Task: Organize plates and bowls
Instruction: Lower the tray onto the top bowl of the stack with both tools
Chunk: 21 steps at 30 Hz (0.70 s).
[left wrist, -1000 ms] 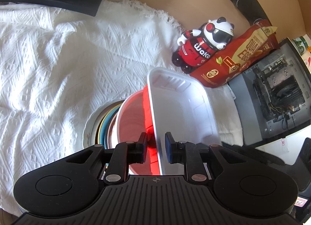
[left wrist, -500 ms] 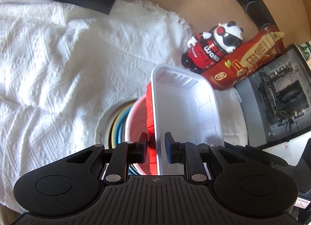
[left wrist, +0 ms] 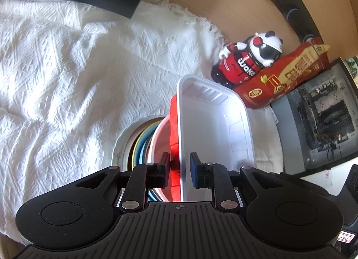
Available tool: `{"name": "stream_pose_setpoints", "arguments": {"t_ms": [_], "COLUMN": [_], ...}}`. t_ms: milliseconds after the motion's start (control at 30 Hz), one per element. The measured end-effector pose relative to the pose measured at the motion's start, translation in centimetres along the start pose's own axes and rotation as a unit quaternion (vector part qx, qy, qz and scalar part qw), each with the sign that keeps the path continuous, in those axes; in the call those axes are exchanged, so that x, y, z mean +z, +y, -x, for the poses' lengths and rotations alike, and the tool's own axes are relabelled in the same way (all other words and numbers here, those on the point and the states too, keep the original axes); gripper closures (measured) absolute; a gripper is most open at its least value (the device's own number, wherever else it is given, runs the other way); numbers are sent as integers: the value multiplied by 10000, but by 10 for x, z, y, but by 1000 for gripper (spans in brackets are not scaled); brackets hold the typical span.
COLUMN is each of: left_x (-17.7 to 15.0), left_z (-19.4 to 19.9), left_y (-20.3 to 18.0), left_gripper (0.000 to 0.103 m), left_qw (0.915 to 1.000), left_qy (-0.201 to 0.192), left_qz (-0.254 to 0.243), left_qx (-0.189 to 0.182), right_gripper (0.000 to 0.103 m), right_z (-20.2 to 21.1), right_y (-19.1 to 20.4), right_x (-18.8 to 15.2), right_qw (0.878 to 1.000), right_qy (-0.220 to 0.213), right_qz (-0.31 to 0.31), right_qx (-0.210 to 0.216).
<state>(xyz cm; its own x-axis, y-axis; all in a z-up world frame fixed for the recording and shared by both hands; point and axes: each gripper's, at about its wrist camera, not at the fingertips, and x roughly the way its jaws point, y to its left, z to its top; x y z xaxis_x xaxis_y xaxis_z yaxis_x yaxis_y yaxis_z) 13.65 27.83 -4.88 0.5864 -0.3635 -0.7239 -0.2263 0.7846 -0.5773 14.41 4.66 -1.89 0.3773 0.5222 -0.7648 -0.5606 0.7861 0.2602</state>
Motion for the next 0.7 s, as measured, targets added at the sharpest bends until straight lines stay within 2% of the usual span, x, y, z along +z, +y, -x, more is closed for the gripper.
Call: {"name": "stream_pose_setpoints", "arguments": {"t_ms": [500,700], "left_x": [-10,-8], "left_z": [2,15], "left_y": [-11,-11], "left_gripper": [82,82], "left_qw": [9996,9998], "left_qy": [4,-154], "left_qz": [-238,-123], "left_qx": [175,41], "right_gripper": [65,65], "right_z": [8,12], "right_y": [-2,-4], "right_x": [-10,-9], "right_qw": [9999,10000], "right_qy": [83,-14], "right_qz": [62,9], "right_qx": [-13,-38]}}
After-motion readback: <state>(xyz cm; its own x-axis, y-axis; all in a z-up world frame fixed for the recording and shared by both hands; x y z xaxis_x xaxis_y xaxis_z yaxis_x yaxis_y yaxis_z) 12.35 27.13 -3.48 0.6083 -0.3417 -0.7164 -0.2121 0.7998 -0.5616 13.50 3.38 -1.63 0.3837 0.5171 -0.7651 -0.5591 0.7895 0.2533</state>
